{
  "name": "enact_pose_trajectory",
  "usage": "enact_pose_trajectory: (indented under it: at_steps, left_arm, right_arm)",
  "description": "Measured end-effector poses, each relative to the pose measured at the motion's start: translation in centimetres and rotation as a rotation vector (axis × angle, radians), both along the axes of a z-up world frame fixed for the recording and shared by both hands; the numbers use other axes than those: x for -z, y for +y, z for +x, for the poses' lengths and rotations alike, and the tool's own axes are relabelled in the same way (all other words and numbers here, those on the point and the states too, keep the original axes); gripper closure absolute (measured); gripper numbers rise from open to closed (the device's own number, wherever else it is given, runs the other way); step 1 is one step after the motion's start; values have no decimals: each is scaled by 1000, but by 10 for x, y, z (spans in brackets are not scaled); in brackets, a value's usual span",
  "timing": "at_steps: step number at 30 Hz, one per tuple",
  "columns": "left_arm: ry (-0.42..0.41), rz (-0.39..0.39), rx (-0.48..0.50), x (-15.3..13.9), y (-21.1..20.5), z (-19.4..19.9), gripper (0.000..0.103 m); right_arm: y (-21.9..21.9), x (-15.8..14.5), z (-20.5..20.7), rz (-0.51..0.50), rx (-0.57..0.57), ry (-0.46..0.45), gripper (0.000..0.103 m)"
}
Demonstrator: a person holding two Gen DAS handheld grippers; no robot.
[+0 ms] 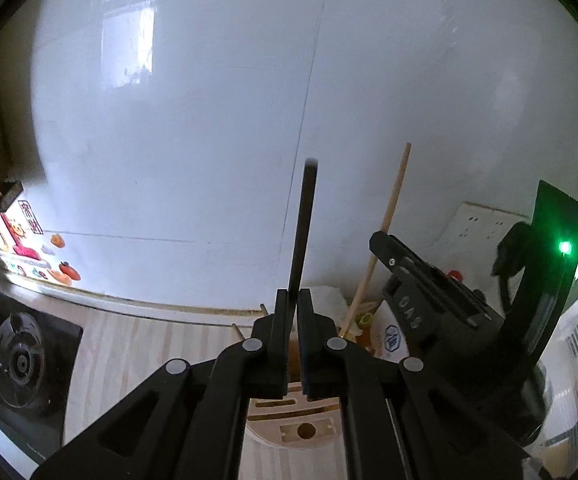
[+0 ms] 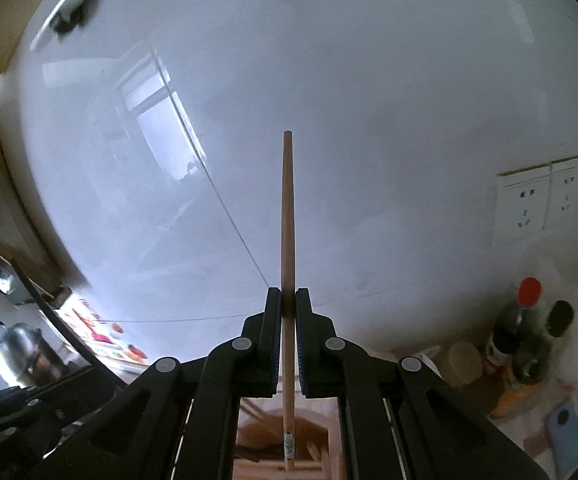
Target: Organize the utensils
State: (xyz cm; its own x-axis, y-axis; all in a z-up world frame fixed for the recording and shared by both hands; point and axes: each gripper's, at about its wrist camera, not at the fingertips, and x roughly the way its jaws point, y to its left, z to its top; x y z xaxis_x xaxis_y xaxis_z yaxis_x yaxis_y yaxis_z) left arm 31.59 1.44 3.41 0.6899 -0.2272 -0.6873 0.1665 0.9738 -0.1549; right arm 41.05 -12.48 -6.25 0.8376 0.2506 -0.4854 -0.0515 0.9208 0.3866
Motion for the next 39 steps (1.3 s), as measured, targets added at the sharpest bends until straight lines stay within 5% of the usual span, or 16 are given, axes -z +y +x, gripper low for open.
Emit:
enact_pose_trajectory:
  at_steps: [7,13,16,18,19,20,26,28,31,39]
  left_arm:
    - [46,1,4,17,5,12,102]
    - [48,17,-20,2,12,1,96]
    - [31,39,-51,-10,17,-9,90]
    - [23,56,-77,-16,24,-18,60]
    - [14,64,-103,-18,30,-23,28]
    - [4,67,-122,-19,35,-28,14]
    - [-2,109,-177,0,59,-51,13]
    - [-3,136,-179,9,58,-59,2]
    - [-18,195,-171,26,53,-69,0]
    - [1,230,-143,48,43,-88,0]
  right_arm:
    - [19,26,8,-33,-12,8,96]
    - [19,31,10,-30,-39,68,95]
    - [8,20,-5,-27,-18,75,82]
    - [4,12,-17,-32,-7,85,73]
    - [2,9,-24,-48,7,88,70]
    - [1,6,-30,-61,16,92,69]
    - [-9,-1,-72,-137,63,146,40]
    - [-6,0,-86,-177,69,162,27]
    - [1,6,-106,-256,82,181,8]
    - [-5,14,-148,-340,134,215,1]
